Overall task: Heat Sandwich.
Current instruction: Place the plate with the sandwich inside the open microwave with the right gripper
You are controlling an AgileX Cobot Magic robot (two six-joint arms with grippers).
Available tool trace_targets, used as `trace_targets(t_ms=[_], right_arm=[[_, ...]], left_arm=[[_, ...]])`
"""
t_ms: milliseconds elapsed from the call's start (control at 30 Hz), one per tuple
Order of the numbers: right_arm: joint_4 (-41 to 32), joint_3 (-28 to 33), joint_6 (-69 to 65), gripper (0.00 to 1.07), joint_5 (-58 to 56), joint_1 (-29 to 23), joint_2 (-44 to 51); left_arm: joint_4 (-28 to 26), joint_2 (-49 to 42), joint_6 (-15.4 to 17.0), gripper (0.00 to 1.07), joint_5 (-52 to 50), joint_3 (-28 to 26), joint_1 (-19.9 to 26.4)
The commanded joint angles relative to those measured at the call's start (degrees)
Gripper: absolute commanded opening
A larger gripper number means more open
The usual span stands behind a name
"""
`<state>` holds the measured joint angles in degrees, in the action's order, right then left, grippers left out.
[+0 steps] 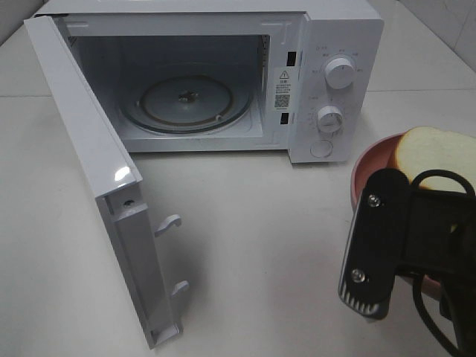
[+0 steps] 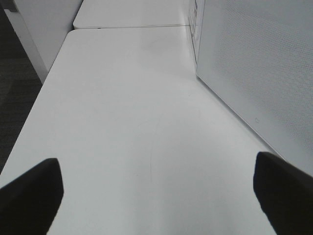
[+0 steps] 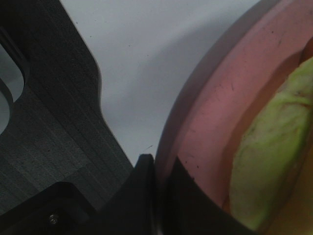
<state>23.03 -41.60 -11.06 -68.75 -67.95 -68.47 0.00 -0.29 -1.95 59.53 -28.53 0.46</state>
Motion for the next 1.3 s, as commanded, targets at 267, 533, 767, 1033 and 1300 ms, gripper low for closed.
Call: trace_targets(t_ms=[267,533,767,1033,1300], right_arm=[[1.66,0.34,6.53,0.01,-0.52,-3.50,0.52],[1.66,0.34,13.06,0.02,3.09,-3.50,0.52],[1.66,0.34,19.77,0.02,3.90,-3.50,0.52],[2.18,0.34,21.60,0.03,3.38,-3.50,0.52],[2.29,0.29,22.52,0.03,8.14,-3.50,0.52]], left_arm=[[-0.34,0.06,-0.06,1.06,-0.23,0.17,0.00],[-0.34,0.06,-0.06,1.06,-0.23,0.17,0.00],[-0.34,0.06,-0.06,1.06,-0.23,0.17,0.00],[-0.34,0.06,-0.06,1.06,-0.23,0.17,0.00],[-0.34,0.06,-0.06,1.06,-0.23,0.17,0.00]])
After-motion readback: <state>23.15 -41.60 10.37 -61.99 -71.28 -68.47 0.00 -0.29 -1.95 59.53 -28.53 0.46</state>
